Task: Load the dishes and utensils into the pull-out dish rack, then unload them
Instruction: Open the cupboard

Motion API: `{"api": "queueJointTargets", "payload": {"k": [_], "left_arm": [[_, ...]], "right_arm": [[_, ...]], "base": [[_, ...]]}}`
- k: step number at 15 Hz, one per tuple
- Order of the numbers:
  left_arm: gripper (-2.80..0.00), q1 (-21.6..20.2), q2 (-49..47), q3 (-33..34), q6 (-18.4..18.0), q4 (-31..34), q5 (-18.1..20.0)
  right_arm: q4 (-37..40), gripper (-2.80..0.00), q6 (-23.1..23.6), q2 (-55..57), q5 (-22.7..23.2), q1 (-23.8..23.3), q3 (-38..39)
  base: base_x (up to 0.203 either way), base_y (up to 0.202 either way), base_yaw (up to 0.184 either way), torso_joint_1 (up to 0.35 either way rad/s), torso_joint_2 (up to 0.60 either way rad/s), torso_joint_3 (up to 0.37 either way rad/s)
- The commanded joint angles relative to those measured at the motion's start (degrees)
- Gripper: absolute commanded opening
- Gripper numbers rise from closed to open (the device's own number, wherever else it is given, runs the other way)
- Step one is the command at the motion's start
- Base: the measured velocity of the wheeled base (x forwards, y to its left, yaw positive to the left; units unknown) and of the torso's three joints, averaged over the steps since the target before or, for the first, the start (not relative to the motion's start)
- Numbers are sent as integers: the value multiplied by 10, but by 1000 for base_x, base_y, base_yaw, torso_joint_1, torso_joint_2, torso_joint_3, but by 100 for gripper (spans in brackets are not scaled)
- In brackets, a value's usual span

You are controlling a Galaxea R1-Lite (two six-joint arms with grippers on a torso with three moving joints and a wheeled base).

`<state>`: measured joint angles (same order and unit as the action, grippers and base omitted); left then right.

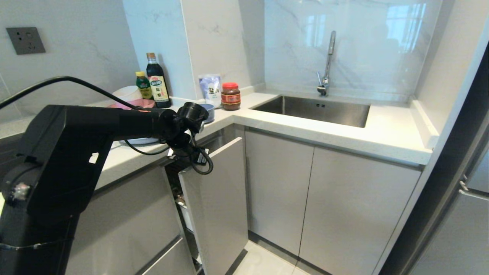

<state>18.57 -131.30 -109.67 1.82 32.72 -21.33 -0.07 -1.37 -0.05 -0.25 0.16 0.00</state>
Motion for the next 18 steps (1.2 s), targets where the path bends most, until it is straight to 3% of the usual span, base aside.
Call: {"api": "queueJointTargets", "payload": {"k": [1,4,10,16,18], "left_arm": [[-280,8,2,2,0,3,1],[-280,17,3,4,1,5,9],[-280,56,17,1,25,61,71],[-280,100,26,8,53,67,118],[-280,114,34,14,65,67,152]], "right_arm": [[0,-280,0,-2,0,0,1],[0,-280,0,-2,0,0,1],[0,-280,0,-2,0,0,1],[0,-280,0,-2,0,0,1],[0,-280,0,-2,0,0,1]], "base": [[0,0,0,0,0,0],[0,0,0,0,0,0],[0,0,0,0,0,0],[0,0,0,0,0,0],[0,0,0,0,0,0]]}}
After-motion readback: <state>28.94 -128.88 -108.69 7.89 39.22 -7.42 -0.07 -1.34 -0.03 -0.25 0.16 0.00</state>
